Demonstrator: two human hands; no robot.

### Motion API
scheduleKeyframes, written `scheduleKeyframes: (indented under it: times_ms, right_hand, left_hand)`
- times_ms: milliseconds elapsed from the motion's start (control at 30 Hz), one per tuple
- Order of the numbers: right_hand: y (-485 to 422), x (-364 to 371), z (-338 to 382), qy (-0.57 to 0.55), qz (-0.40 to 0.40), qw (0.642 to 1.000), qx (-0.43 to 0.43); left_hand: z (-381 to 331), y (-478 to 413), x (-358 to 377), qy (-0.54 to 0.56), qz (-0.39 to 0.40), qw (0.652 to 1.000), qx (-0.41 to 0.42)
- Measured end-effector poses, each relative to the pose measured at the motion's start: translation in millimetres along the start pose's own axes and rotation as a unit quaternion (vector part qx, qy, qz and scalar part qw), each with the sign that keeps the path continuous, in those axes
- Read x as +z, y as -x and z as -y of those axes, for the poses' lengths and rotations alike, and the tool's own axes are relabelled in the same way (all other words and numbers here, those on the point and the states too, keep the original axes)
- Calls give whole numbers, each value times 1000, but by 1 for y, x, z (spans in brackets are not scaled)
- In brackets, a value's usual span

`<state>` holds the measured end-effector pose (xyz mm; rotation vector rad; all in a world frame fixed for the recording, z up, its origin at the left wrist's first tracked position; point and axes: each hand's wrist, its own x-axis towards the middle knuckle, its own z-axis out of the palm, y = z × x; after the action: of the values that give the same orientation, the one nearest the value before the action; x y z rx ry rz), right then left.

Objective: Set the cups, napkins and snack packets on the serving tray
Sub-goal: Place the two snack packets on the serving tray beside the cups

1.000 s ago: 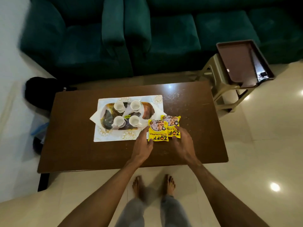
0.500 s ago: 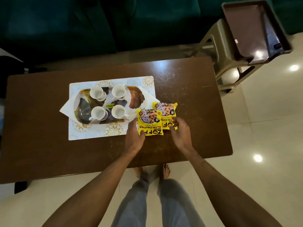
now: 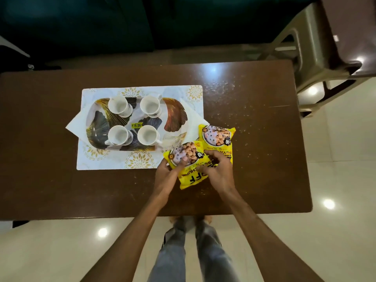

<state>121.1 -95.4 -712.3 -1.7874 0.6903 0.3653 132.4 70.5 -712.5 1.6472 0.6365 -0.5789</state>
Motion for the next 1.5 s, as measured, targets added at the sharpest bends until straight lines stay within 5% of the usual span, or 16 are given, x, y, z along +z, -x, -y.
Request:
scheduleKeyframes:
  times_ms: [133, 333, 667, 900, 1200, 1333, 1500]
  right_hand:
    - [-7, -27, 35, -117, 112, 987, -17]
    - [-22, -28, 77, -260, 122, 957, 36]
    - [-36, -34, 93, -141, 189, 971, -24]
    - [-38, -33, 96, -199, 123, 972, 7]
    - [-46, -32, 99, -117, 115, 986, 9]
    - [-46, -32, 102, -148, 90, 985, 13]
    - [-54, -28, 100, -193, -5, 981, 26]
  left_hand:
    - [-17, 5, -10, 141, 38, 988, -42]
    - [-45, 8, -1, 301, 14, 952, -54]
    - [-61, -13, -27, 205, 84, 975, -18]
    - [-67, -23, -5, 243, 0, 970, -22]
    - [-64, -27, 7, 282, -40, 958, -18]
    - [-73, -28, 9, 296, -122, 946, -43]
    - [-84, -24, 2, 258, -179, 947, 63]
